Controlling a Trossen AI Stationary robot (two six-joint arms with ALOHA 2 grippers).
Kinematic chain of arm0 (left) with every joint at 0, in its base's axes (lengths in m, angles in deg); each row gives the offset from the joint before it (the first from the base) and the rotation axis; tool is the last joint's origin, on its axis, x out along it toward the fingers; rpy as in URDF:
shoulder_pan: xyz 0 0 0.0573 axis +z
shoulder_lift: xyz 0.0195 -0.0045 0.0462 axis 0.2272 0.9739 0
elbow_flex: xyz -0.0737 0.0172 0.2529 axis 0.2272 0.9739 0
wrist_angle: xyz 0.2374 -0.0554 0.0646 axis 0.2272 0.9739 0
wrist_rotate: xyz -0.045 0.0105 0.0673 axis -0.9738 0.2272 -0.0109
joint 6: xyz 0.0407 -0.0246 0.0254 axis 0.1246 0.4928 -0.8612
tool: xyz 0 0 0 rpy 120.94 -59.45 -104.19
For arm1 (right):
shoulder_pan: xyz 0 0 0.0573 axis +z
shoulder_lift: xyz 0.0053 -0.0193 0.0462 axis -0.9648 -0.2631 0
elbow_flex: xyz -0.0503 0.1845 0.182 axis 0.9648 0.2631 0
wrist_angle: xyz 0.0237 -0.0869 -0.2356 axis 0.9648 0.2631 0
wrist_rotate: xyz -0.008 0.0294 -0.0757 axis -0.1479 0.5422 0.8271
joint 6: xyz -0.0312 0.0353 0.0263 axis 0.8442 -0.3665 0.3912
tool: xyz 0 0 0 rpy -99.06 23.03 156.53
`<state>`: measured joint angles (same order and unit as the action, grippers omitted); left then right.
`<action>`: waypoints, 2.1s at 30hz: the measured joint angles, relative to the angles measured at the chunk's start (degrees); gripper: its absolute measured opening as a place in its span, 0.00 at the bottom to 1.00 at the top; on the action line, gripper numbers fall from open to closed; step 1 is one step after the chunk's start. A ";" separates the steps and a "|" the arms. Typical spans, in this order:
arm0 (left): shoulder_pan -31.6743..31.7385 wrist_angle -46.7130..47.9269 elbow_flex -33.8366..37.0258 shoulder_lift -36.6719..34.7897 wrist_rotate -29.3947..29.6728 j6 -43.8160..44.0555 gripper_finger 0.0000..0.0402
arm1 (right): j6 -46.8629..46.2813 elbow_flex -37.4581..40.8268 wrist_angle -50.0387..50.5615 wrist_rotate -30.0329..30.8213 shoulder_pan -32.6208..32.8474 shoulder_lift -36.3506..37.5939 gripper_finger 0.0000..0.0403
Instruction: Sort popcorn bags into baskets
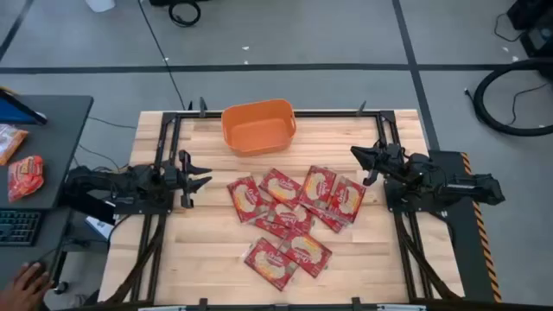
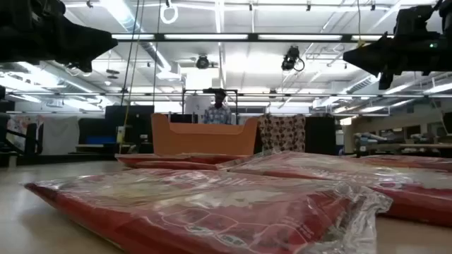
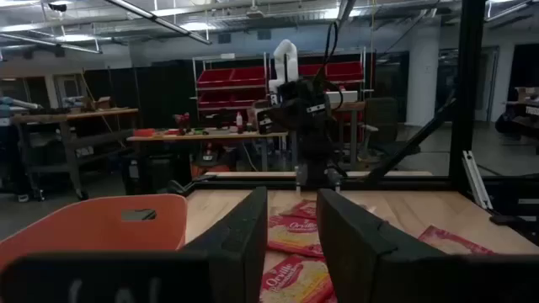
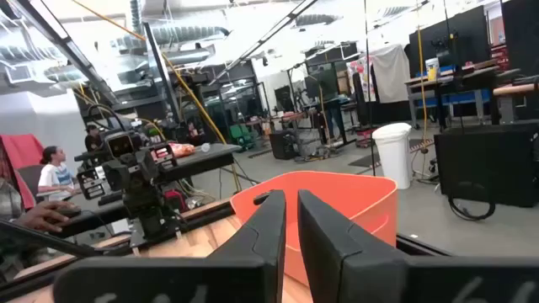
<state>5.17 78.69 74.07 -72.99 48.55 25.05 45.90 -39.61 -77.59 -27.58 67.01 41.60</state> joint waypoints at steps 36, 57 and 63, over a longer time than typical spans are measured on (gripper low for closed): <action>0.02 0.00 0.00 -0.02 0.00 0.00 0.27 | 0.00 0.01 0.00 0.01 0.01 0.00 0.10; -0.03 -0.13 0.00 0.00 -0.09 24.38 0.27 | 0.00 0.01 0.00 0.01 0.00 0.01 0.10; -0.03 0.77 0.00 0.00 -0.07 29.57 0.27 | 0.00 0.01 0.00 0.01 0.01 0.00 0.10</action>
<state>5.14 79.46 74.07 -72.99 48.48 54.62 45.90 -39.61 -77.59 -27.57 67.02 41.60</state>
